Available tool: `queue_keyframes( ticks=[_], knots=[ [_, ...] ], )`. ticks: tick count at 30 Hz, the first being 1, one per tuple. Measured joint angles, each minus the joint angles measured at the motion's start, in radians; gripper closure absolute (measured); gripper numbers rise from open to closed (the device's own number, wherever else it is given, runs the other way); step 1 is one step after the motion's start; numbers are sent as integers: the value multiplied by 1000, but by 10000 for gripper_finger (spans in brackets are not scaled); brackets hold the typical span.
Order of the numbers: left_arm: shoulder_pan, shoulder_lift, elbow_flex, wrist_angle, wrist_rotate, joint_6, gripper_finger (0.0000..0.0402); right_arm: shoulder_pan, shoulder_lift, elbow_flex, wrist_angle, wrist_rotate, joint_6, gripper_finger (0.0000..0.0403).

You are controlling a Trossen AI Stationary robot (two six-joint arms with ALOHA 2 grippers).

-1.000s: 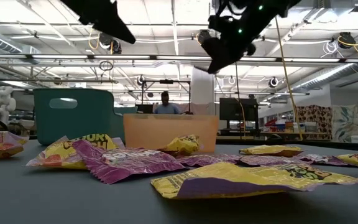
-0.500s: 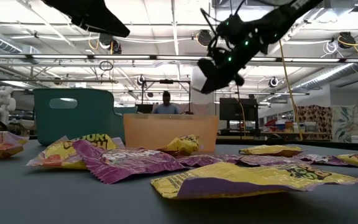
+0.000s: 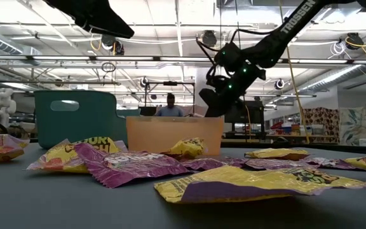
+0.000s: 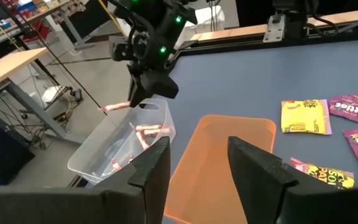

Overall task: Sort candy
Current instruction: Put the white candy into the transparent bin, then put the yellow candy into the green bin

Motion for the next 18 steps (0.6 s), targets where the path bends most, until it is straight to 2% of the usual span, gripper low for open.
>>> queue_keyframes(
  ticks=[18],
  knots=[
    [0,0,0,0,6,-18,235,21,-30,0,-48,2,20,303]
  ],
)
